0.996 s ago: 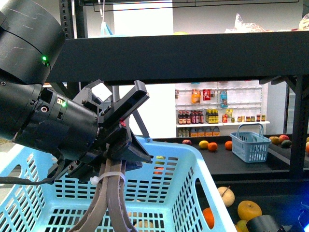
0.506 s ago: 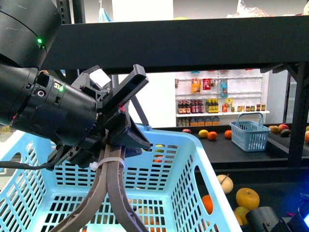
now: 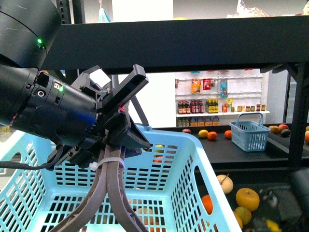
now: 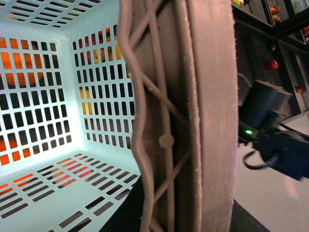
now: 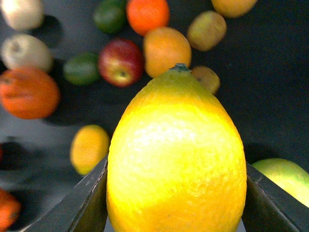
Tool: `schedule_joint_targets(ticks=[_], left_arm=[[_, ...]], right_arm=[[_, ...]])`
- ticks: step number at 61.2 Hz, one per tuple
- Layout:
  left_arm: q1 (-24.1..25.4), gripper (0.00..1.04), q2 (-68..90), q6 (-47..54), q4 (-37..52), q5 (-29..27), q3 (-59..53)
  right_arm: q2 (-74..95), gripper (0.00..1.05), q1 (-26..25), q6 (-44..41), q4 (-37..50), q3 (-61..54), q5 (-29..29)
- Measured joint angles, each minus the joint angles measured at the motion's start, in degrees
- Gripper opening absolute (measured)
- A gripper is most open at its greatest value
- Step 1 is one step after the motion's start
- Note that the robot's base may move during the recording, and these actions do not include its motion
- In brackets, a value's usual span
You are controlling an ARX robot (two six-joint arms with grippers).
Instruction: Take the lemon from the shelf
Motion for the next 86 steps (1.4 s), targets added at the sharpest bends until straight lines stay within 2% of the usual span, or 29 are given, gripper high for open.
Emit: schedule_joint_targets(ticks=[8, 16, 29, 35, 49, 53, 65, 77, 86], left_arm=[[0.0, 0.17, 0.0, 0.0, 0.0, 0.2, 0.0], [0.0, 0.17, 0.0, 0.0, 0.0, 0.1, 0.0], [0.0, 0.17, 0.0, 0.0, 0.0, 0.0, 0.0], [0.0, 0.17, 0.0, 0.0, 0.0, 0.1, 0.0], [0.0, 0.17, 0.0, 0.0, 0.0, 0.0, 0.0], [0.0, 0.17, 0.0, 0.0, 0.0, 0.0, 0.0], [0.0, 0.17, 0.0, 0.0, 0.0, 0.0, 0.0], [0.0, 0.16, 0.1, 0.2, 0.0, -0.3, -0.1], [0.0, 0.16, 0.1, 0.3, 0.0, -0.4, -0.1]], right_arm=[[-12.0, 0.64, 1.5, 3.7, -1.3, -5.4, -6.3], [-18.7, 0.64, 4.2, 6.6, -2.0, -7.3, -8.6], [-20.2, 0.64, 9.9, 9.6, -2.7, -7.4, -6.5], [-20.0, 0.64, 15.1, 10.8, -2.7, -7.4, -4.7], [-16.5, 0.64, 20.5, 11.3, -2.1, -7.0, -1.5], [-15.7, 0.73, 21.1, 11.0, -1.7, -7.0, -1.2], [-15.9, 0.98, 20.6, 11.6, 2.9, -7.0, -2.9], [-21.1, 0.97, 17.1, 11.8, 5.0, -8.2, -5.7], [-25.7, 0.97, 10.3, 13.1, 4.2, -8.2, -9.7]])
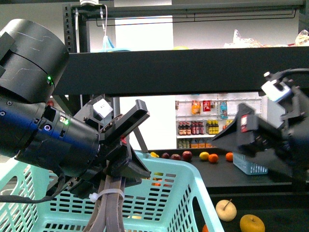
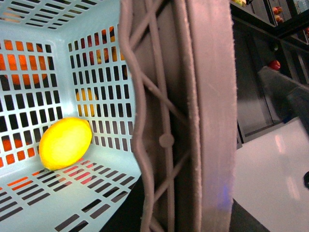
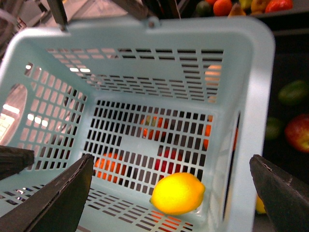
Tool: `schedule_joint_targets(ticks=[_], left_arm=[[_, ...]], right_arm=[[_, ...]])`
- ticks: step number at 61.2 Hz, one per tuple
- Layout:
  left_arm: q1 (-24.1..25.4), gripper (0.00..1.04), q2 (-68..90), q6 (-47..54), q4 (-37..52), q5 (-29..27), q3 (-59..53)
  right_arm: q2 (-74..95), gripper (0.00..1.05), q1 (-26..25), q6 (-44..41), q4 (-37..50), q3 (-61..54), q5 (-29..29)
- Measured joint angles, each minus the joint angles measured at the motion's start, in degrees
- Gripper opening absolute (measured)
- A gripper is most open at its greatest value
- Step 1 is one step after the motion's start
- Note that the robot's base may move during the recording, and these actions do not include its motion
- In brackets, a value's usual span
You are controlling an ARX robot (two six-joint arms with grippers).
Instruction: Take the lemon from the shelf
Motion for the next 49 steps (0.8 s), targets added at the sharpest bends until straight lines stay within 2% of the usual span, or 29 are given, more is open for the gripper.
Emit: schedule_joint_targets(ticks=[12, 20, 32, 40, 49], left_arm=[[0.0, 0.16, 0.0, -0.1, 0.0, 0.2, 0.0], [0.0, 0.16, 0.0, -0.1, 0.0, 0.2, 0.0], [0.0, 0.16, 0.0, -0.1, 0.0, 0.2, 0.0], [0.0, 0.16, 0.0, -0.1, 0.0, 0.2, 0.0], [0.0, 0.16, 0.0, -0.1, 0.0, 0.2, 0.0]], right_arm=[[1.3, 0.97, -11.5, -2.4, -1.3, -3.1, -1.5], [6.1, 0.97, -14.2, -7.0, -0.5, -7.0, 0.4], [19.6, 0.97, -13.1, -13.1, 4.0, -8.3, 5.1], [30.9, 0.97, -9.6, -14.6, 4.3, -6.0, 9.2], [39.5, 0.97, -4.6, -14.0, 3.1, -0.5, 11.3]])
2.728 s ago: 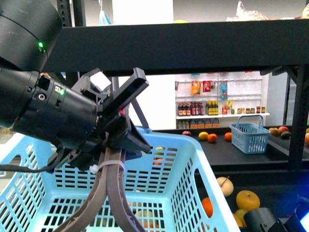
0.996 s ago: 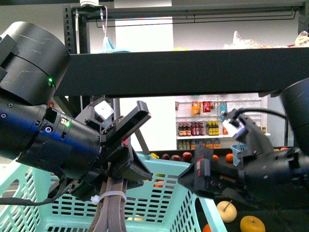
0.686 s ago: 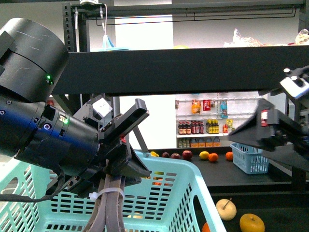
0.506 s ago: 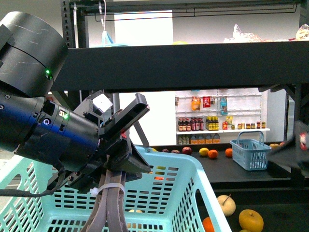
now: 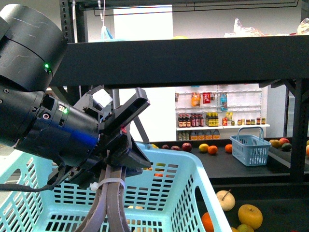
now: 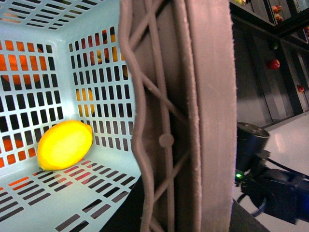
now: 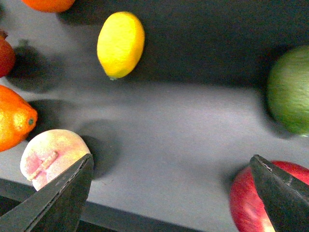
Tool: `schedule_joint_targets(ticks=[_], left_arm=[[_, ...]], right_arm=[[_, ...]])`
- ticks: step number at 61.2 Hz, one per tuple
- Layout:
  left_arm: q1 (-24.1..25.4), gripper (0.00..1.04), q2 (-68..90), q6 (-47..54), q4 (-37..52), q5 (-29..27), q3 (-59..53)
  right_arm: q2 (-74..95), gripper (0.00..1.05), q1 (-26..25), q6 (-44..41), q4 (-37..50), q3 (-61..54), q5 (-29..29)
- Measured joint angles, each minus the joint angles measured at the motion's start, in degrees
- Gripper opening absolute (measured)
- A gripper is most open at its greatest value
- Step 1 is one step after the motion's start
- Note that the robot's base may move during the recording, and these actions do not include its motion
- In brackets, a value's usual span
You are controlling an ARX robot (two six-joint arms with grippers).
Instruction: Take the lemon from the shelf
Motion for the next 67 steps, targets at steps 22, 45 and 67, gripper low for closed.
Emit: schedule_joint_targets(ticks=[22, 45, 67], left_arm=[[0.0, 0.16, 0.0, 0.0, 0.0, -0.1, 0.0], [0.0, 0.16, 0.0, 0.0, 0.0, 0.2, 0.0], [0.0, 0.16, 0.0, 0.0, 0.0, 0.0, 0.0]], right_arm=[[14.8, 0.97, 7.7, 2.2, -7.3, 18.8, 5.7], [25.6, 0.97, 12.9, 4.3, -9.7, 32.9, 9.0], [31.9, 0.97, 13.7, 4.2, -13.0, 42.6, 13.7]])
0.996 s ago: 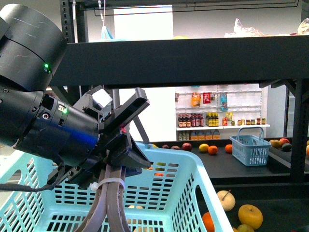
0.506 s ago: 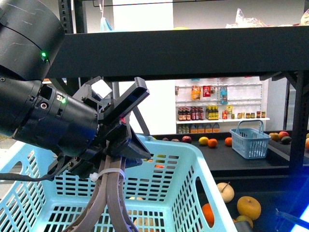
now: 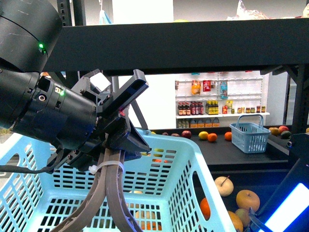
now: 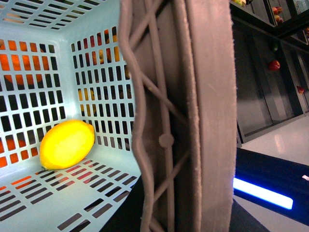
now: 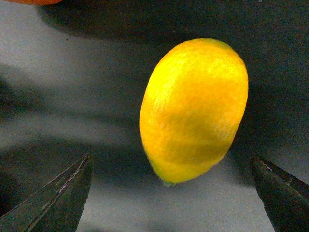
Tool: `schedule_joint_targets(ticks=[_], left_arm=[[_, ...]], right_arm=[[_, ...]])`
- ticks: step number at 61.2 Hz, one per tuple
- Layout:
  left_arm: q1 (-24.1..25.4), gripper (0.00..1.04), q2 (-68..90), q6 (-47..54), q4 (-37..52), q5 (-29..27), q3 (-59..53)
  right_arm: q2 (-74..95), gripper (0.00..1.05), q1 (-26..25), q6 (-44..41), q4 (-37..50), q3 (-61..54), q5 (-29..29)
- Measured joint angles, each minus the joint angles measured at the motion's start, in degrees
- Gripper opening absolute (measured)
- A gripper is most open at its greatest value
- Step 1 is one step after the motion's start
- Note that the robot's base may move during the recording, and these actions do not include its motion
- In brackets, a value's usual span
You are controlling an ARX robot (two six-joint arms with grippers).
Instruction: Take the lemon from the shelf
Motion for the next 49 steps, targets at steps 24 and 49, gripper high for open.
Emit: schedule_joint_targets(ticks=[24, 49], left_arm=[[0.0, 0.16, 0.0, 0.0, 0.0, 0.2, 0.0], [0.0, 0.16, 0.0, 0.0, 0.0, 0.1, 0.0]], right_arm=[[4.7, 0.93, 0.2, -0.2, -3.7, 9.0, 1.3], [1.6, 0.52, -0.5, -2.0, -3.5, 3.1, 0.5]])
